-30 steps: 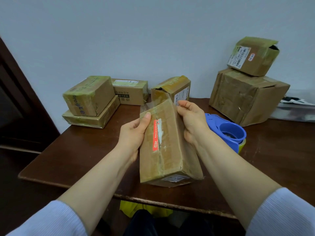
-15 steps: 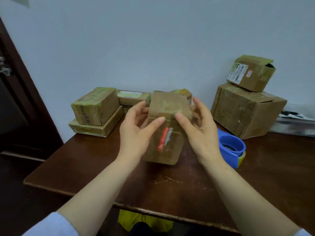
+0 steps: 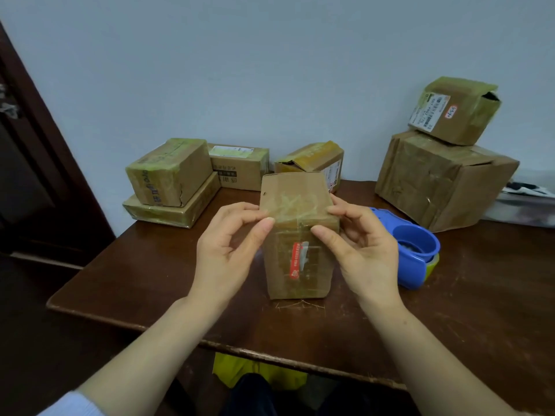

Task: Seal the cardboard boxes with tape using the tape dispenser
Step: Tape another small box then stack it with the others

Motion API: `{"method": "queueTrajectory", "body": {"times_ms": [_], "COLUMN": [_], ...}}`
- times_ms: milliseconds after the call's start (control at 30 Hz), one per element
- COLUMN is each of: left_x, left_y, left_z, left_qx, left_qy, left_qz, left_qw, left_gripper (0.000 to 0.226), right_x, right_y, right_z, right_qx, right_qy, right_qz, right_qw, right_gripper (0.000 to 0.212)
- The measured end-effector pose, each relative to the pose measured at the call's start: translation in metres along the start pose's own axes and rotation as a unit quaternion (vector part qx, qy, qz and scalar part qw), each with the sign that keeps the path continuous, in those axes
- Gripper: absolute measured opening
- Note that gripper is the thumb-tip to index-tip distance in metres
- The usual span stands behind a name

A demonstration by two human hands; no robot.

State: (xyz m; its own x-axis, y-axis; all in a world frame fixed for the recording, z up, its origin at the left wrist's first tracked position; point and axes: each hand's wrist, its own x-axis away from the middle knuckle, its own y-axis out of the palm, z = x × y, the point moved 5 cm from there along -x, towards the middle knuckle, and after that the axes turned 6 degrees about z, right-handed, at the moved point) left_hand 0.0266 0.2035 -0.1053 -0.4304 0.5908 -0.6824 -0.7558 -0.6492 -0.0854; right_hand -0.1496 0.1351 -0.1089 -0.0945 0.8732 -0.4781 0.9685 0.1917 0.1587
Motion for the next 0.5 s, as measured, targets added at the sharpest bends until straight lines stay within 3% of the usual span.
{"method": "queueTrajectory", "body": {"times_ms": [200, 500], "left_x": [0.003, 0.002], "left_y": [0.01, 0.023], "left_z": [0.01, 0.015], "left_qx": [0.034, 0.016], "left_qy": [-0.064, -0.199], "left_qz": [0.015, 0.102], "left_qw": [0.997, 0.975], "left_gripper": [0.007, 0.022], "right_x": [-0.001, -0.007], "right_y": [-0.011, -0.013], "right_z": [-0.013, -0.011], "right_qx": [0.028, 0.147], "right_qy": [-0.002, 0.035], "right_qz": [0.035, 0.115], "right_qw": [0.999, 0.982], "right_gripper": [0.005, 0.018]}}
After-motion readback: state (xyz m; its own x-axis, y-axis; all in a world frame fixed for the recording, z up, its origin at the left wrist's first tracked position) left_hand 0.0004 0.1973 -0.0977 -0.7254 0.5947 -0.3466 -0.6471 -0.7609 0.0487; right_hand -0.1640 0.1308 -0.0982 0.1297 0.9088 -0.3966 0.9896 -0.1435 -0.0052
